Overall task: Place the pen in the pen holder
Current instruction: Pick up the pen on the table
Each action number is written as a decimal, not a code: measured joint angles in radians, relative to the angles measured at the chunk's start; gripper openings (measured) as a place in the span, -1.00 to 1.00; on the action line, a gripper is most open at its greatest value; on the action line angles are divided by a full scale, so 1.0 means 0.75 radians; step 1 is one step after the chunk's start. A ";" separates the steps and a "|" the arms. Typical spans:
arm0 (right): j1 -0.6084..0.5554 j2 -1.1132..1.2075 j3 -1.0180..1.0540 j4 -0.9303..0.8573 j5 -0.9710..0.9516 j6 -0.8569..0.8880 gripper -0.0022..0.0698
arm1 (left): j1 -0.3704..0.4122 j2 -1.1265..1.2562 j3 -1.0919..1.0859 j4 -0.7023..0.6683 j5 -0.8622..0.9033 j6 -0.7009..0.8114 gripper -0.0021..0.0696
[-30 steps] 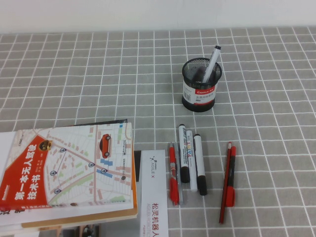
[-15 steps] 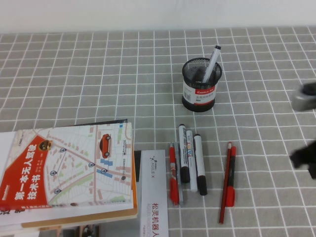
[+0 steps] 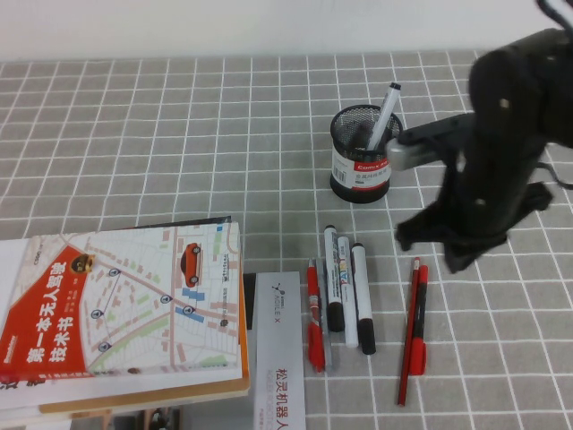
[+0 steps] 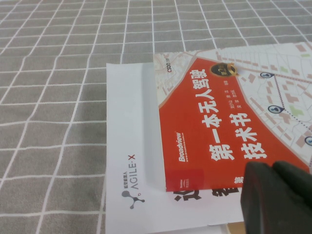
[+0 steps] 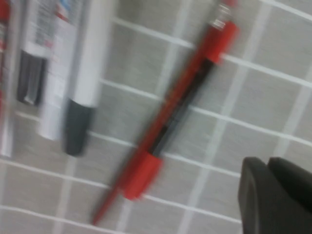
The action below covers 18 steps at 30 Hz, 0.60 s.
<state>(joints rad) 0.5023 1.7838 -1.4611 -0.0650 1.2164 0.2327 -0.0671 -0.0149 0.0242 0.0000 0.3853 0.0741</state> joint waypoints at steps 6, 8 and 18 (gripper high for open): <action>0.002 0.110 -0.073 0.148 0.000 0.025 -0.97 | 0.000 0.000 0.000 0.000 0.000 0.000 -0.95; 0.006 0.132 -0.081 0.148 0.000 0.031 -0.97 | 0.000 0.000 0.000 0.000 0.000 0.000 -0.95; 0.011 0.193 -0.089 0.087 0.000 0.037 -0.91 | 0.000 0.000 0.000 0.000 0.000 0.000 -0.95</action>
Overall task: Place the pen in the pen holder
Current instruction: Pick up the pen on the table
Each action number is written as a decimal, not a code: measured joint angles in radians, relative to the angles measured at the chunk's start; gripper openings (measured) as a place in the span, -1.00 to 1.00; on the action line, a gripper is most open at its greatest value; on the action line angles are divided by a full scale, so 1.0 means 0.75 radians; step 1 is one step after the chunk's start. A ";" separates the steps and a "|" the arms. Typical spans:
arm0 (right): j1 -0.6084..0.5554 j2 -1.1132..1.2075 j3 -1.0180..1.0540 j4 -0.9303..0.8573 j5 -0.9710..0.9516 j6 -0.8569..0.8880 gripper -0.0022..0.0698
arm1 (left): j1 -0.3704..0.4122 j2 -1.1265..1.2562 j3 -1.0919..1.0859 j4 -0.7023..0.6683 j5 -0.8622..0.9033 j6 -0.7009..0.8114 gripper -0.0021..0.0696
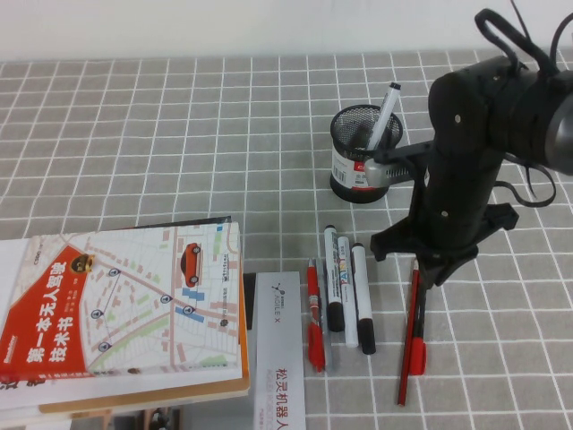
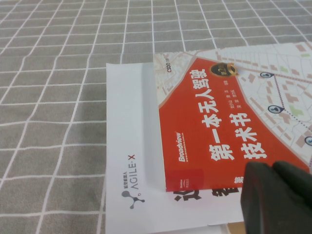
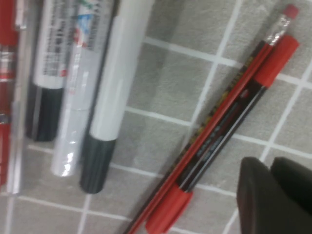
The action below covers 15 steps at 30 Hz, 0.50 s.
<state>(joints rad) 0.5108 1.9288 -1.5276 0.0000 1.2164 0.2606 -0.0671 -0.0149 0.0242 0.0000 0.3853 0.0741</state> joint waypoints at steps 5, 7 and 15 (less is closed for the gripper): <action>0.000 0.022 0.000 -0.022 -0.022 0.004 -0.60 | 0.000 0.000 0.000 -0.007 0.000 0.000 -0.95; 0.000 0.039 0.000 -0.027 -0.035 0.028 -0.40 | 0.000 0.000 0.000 -0.007 0.000 0.000 -0.95; 0.000 0.150 0.000 -0.086 -0.041 0.195 -0.17 | 0.000 0.000 0.000 0.000 0.000 0.000 -0.95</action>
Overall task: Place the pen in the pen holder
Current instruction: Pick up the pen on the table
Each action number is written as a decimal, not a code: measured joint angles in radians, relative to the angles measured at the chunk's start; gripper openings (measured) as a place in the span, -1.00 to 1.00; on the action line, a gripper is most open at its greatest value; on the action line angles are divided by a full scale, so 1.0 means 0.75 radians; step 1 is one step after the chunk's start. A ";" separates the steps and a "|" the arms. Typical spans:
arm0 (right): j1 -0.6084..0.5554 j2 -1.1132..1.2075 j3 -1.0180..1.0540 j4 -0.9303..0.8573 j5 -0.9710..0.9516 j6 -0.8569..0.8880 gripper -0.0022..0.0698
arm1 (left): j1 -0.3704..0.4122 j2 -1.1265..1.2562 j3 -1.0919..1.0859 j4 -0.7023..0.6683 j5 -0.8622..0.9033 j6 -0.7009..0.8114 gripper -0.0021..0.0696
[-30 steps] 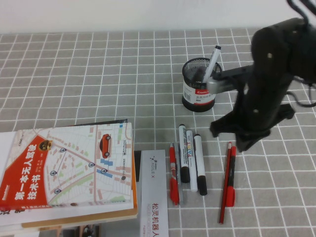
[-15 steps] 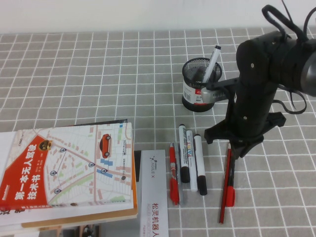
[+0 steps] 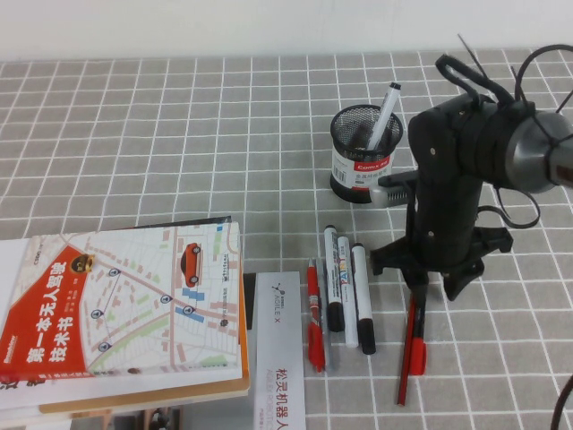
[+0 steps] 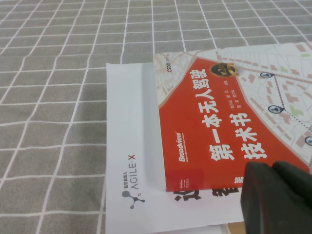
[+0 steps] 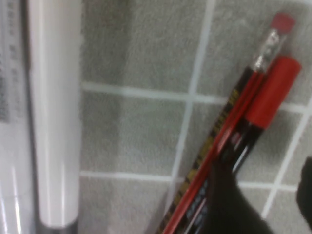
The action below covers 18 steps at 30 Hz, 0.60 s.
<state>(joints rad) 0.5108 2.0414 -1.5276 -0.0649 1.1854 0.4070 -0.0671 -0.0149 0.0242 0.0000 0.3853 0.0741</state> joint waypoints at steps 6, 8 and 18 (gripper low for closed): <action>0.000 0.018 -0.013 0.009 -0.003 0.044 -0.30 | 0.000 0.000 0.000 0.000 0.000 0.000 -0.95; 0.002 0.018 -0.016 0.011 -0.010 0.046 -0.42 | 0.000 0.000 0.000 0.000 0.000 0.000 -0.95; 0.002 0.022 -0.013 0.024 -0.047 0.049 -0.89 | 0.000 0.000 0.000 0.000 0.000 0.000 -0.95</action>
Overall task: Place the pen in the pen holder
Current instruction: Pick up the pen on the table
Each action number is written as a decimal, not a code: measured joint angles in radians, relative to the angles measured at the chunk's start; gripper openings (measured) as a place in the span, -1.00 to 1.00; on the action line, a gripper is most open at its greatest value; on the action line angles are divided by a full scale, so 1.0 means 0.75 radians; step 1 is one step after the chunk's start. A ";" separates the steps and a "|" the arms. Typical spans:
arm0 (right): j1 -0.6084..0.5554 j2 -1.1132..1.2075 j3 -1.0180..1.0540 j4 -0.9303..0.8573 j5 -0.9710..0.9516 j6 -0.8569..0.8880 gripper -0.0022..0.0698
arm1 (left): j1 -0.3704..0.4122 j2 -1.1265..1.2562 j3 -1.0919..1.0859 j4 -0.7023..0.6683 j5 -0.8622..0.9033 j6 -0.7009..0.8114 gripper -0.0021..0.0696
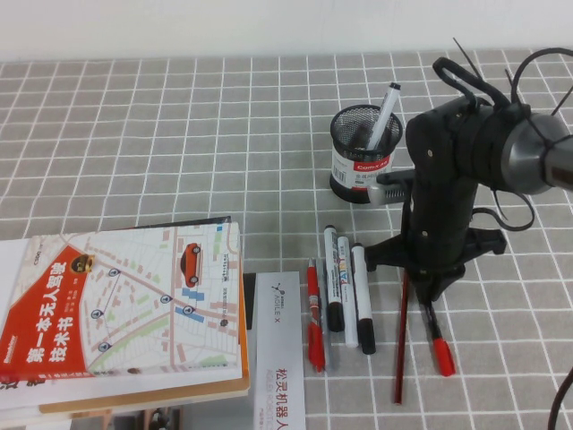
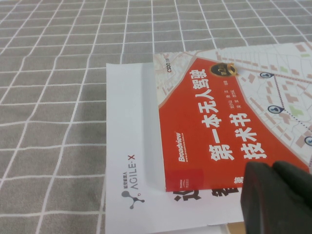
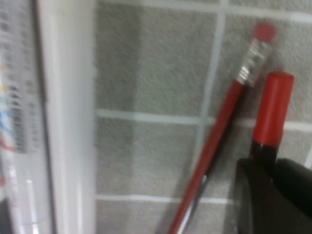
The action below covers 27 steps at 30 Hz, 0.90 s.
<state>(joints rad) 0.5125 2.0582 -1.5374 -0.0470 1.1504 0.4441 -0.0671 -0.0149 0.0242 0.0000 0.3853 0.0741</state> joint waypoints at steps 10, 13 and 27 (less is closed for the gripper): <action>0.000 -0.323 0.354 0.030 -0.555 -0.100 -0.97 | 0.000 0.000 0.000 -0.007 0.000 0.000 -0.95; 0.000 -0.558 0.573 0.044 -0.842 -0.121 -0.97 | 0.000 0.000 0.000 0.000 0.000 0.000 -0.95; 0.000 -0.673 0.614 -0.082 -0.513 -0.190 -0.97 | 0.000 0.000 0.000 0.000 0.000 0.000 -0.95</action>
<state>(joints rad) 0.5125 1.5536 -1.0769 -0.1083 0.7655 0.3017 -0.0671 -0.0149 0.0242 0.0000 0.3853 0.0741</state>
